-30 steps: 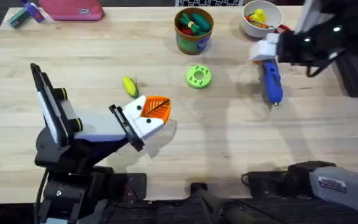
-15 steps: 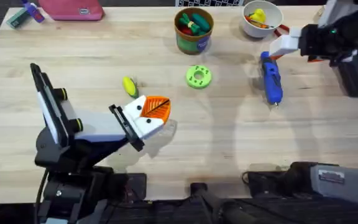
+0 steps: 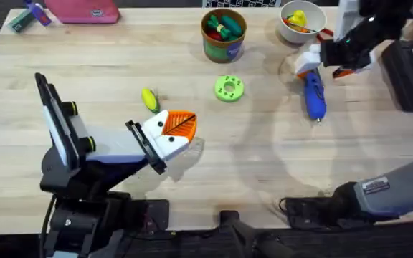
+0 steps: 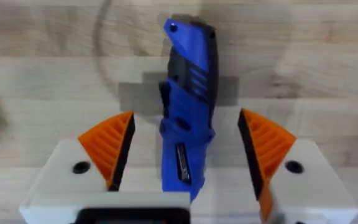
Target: Pick up the gripper from the table and insert it into the empty holder that is missing its gripper. Then pick up a screw, insert it into the mounting hole, and use the screwdriver to tighten it. Finally, clean up the table by picking up the vegetable and placing it into the bucket.
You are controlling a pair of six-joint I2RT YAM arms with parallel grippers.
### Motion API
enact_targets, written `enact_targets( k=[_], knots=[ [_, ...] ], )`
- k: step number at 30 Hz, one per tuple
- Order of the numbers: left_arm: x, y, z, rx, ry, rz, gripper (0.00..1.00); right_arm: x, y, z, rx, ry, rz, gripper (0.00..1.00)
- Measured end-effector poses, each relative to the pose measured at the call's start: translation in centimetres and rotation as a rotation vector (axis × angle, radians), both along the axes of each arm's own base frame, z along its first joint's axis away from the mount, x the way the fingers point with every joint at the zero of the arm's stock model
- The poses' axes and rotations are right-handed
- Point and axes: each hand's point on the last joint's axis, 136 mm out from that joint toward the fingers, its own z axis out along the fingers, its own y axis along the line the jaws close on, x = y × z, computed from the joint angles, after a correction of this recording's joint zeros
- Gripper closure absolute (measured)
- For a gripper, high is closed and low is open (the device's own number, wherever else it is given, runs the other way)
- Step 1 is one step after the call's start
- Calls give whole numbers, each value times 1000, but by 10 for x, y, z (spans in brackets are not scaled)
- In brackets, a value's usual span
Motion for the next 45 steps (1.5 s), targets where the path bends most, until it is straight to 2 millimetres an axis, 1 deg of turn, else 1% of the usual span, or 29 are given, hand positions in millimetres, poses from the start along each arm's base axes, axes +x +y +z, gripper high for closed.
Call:
enact_targets(
  k=[2,6,12,14,15,16,20,21,22,27,30,33,35,38,40,43,45],
  knots=[
    [0,0,0,0,0,0,983,4,0,-11,0,13,8,50],
    [0,0,0,0,0,0,983,9,-1,-25,0,30,15,73],
    [0,0,0,0,0,0,983,8,-1,-46,4,76,23,133],
    [0,0,0,0,0,0,983,8,-1,-49,2,85,23,158],
    [0,0,0,0,0,0,983,8,-1,-49,1,82,28,198],
    [0,0,0,0,0,0,983,9,-2,-48,0,82,30,286],
    [0,0,0,0,0,0,983,10,-3,-49,-2,76,31,847],
    [0,0,0,0,0,0,983,10,-3,-49,-1,79,27,951],
    [0,0,0,0,0,0,983,9,-3,-50,2,83,25,978],
    [0,0,0,0,0,0,983,8,-2,-50,4,86,27,975],
    [0,0,0,0,0,0,983,2,-1,-47,7,106,27,976],
    [0,0,0,0,0,0,983,0,1,-32,13,92,31,976],
    [0,0,0,0,0,0,983,8,6,-9,27,26,37,976],
    [0,0,0,0,0,0,983,22,17,36,55,-107,54,976],
    [0,0,0,0,0,0,983,31,28,73,75,-214,68,976],
    [0,0,0,0,0,0,983,38,47,123,97,-362,93,976],
    [0,0,0,0,0,0,983,41,61,152,117,-457,110,976]
  ],
)
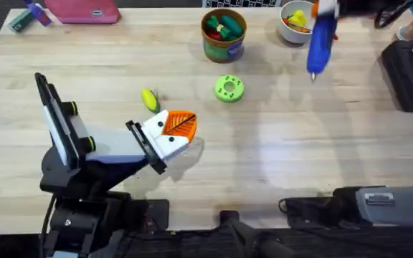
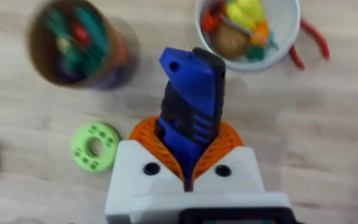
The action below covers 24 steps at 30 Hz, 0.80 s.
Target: Pick up the gripper from the table and insert it into the empty holder that is missing its gripper. Then pick up a screw, insert it into the mounting hole, and use the screwdriver to tighten it. Finally, clean up the table by picking up the vegetable and placing it into the bucket.
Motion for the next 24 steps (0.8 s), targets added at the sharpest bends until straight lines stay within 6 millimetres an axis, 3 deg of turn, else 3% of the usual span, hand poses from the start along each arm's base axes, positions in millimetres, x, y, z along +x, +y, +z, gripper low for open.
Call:
enact_targets(
  k=[7,12,18,24],
  knots=[
    [0,0,0,0,0,0,983,0,66,82,100,-284,94,976],
    [0,0,0,0,0,0,983,-11,133,129,187,-453,240,976],
    [0,0,0,0,0,0,983,-29,200,165,316,-568,370,976],
    [0,0,0,0,0,0,983,-40,239,181,462,-660,465,976]
  ],
)
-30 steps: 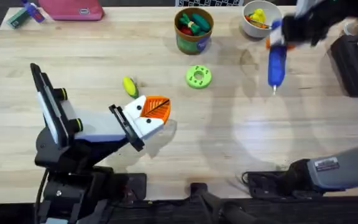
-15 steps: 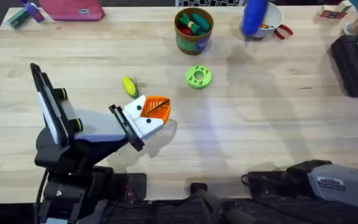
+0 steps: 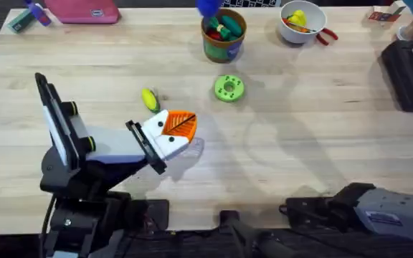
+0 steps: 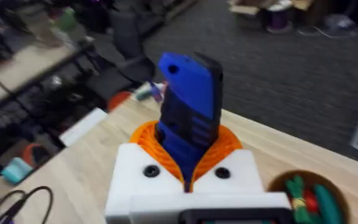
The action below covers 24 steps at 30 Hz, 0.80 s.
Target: Pick up the gripper from the table and insert it into the empty holder that is missing its gripper. Then pick up a screw, insert it into the mounting hole, and use the screwdriver to tighten it. Finally, clean up the table by picking up the vegetable and placing it into the bucket.
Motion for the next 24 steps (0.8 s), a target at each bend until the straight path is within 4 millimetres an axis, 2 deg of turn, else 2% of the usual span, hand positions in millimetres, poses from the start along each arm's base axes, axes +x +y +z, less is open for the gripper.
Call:
enact_targets(
  k=[6,12,18,19,24],
  knots=[
    [0,0,0,0,0,0,983,-12,23,-5,133,-56,155,976],
    [0,0,0,0,0,0,983,-40,42,-12,181,-73,357,976],
    [0,0,0,0,0,0,983,-72,55,-28,140,-67,557,976],
    [0,0,0,0,0,0,983,-90,61,-29,110,-117,659,976],
    [0,0,0,0,0,0,983,-120,76,-30,67,-221,787,976]
  ],
)
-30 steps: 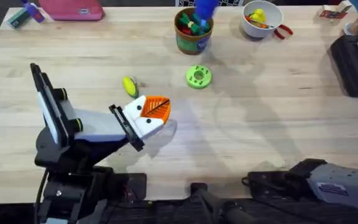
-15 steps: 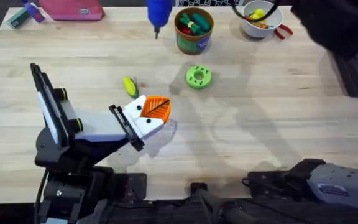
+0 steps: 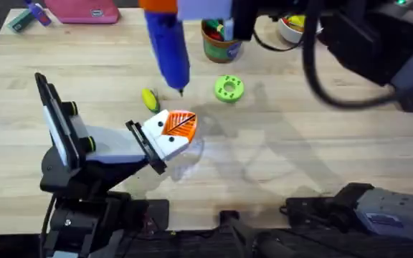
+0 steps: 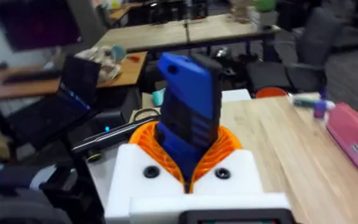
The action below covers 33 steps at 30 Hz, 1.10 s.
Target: Pick up the gripper from the table and insert it into the empty holder that is missing its gripper. Then pick up a screw, insert it into the mounting hole, and use the screwdriver to tighten it. Finally, clean up the table by picking up the vegetable and placing it into the bucket.
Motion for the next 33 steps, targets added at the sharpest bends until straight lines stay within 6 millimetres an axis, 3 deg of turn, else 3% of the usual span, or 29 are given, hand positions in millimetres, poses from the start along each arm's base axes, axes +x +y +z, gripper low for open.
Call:
enact_targets(
  k=[5,11,18,33],
  knots=[
    [0,0,0,0,0,0,983,-17,8,4,32,-134,58,976],
    [0,0,0,0,0,0,983,-26,1,3,157,-270,53,976],
    [0,0,0,0,0,0,983,-29,-2,-21,180,-195,43,976],
    [0,0,0,0,0,0,983,-55,9,-20,188,-198,141,976]
  ],
)
